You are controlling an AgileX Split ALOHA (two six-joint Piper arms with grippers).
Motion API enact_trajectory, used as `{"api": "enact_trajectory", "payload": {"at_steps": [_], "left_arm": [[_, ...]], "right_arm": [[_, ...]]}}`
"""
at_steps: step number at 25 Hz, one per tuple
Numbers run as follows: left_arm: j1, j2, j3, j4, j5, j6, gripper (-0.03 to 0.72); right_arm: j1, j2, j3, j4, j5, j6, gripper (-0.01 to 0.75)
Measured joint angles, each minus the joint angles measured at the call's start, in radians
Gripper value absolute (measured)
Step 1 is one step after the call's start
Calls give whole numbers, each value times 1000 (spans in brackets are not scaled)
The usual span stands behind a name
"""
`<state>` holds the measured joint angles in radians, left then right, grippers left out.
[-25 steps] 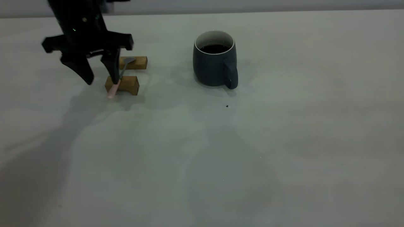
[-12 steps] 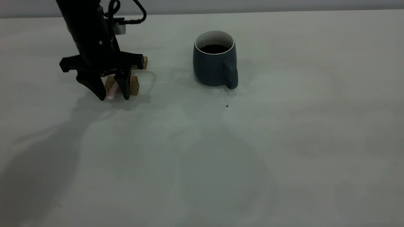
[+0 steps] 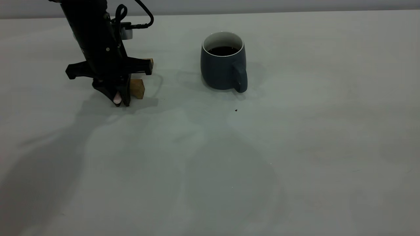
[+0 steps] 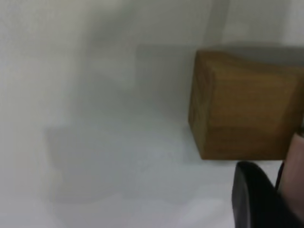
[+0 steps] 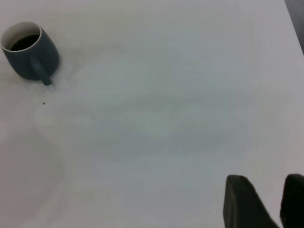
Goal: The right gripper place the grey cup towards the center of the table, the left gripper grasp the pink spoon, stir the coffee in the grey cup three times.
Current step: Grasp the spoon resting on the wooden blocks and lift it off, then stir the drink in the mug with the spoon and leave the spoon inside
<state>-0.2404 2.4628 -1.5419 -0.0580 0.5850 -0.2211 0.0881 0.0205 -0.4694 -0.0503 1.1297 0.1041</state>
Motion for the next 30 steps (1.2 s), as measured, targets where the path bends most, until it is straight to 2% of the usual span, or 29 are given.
{"api": "enact_trajectory", "payload": {"at_steps": [6, 12, 17, 25, 28, 30], "left_arm": [[0, -75, -49, -37, 47, -1, 135], [0, -193, -110, -285, 123, -2, 135], [0, -211, -111, -707, 195, -30, 135], [3, -209, -111, -1317, 305, -247, 135], [3, -208, -111, -1453, 368, -281, 135], [2, -208, -111, -1501, 355, -295, 135]], "right_arm": [[0, 0, 0, 0, 0, 0, 240], [0, 0, 0, 0, 0, 0, 240], [0, 0, 0, 0, 0, 0, 240], [0, 0, 0, 0, 0, 0, 240], [0, 0, 0, 0, 0, 0, 240], [0, 0, 0, 0, 0, 0, 240]]}}
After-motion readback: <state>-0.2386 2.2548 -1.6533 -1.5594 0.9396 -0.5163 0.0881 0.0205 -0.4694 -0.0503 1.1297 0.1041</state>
